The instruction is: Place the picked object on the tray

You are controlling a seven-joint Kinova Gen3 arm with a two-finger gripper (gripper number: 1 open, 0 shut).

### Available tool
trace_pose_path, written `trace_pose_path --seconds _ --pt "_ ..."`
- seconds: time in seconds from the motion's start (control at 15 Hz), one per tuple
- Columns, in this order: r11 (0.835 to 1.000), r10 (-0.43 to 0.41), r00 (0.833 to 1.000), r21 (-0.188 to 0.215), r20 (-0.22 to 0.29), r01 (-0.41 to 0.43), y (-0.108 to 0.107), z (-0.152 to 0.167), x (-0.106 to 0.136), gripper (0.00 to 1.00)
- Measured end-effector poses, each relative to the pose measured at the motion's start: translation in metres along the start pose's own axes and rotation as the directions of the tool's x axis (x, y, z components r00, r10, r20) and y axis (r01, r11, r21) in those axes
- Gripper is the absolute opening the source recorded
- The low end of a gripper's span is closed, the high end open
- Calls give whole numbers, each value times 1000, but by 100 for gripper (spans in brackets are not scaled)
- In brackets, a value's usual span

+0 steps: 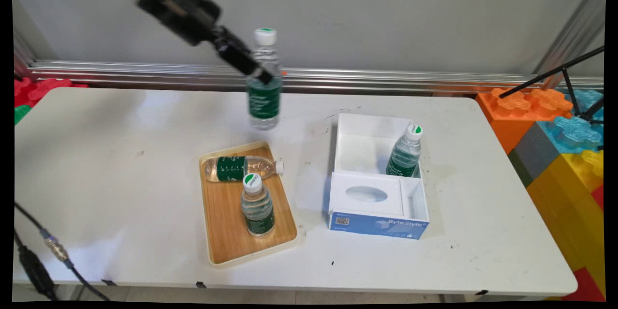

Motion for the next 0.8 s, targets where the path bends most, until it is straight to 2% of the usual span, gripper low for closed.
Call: trace_pose_path --seconds 0.4,0.8 --pt "999 30 999 -32 38 -29 -2 -32 -57 0" --pt "992 97 995 -80 33 -95 -1 -23 -102 0"
